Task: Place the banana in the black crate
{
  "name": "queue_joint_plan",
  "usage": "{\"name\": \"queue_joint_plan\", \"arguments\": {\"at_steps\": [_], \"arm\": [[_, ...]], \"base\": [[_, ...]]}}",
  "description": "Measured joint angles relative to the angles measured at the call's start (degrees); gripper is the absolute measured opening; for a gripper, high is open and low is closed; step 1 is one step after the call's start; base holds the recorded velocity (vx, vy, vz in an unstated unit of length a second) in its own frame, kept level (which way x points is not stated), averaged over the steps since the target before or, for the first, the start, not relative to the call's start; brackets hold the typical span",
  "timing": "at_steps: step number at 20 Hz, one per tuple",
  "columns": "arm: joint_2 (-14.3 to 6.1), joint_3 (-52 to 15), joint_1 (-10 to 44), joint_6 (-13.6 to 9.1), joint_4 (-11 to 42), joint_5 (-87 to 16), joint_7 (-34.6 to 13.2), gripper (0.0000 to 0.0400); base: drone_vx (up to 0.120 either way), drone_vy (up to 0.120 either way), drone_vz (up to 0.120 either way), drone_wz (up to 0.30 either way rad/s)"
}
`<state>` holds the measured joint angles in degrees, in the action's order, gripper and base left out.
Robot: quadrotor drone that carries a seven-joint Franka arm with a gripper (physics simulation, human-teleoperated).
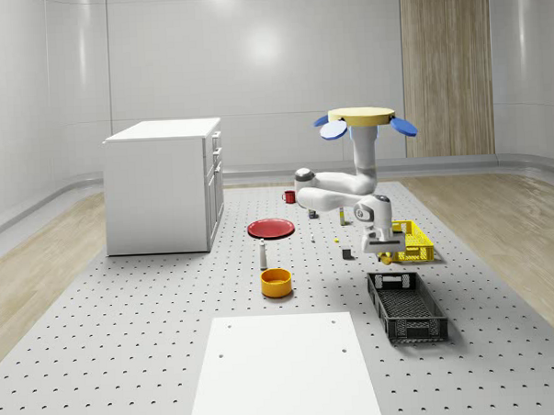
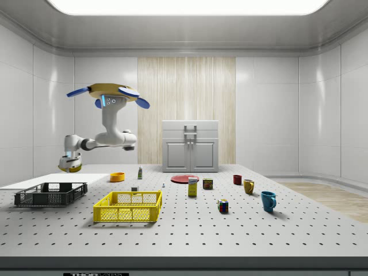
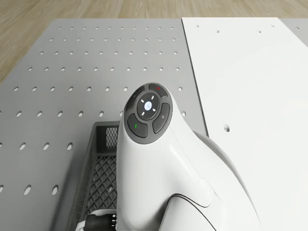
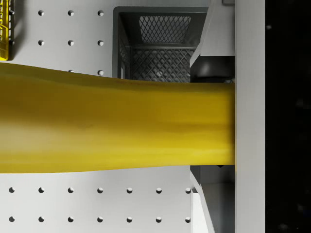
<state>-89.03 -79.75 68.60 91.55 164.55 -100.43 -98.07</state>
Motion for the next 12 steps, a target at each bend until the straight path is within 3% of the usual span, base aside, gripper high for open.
{"name": "queue_joint_plan", "arguments": {"at_steps": [8, 12], "arm": [[-0.07, -0.01, 0.01, 0.07, 0.0, 0.03, -0.01, 0.0198], [-0.1, -0.01, 0.02, 0.1, 0.0, 0.04, -0.02, 0.0198]], "base": [[0.12, 0.115, -0.105, 0.0], [0.1, 0.0, -0.02, 0.0]]}}
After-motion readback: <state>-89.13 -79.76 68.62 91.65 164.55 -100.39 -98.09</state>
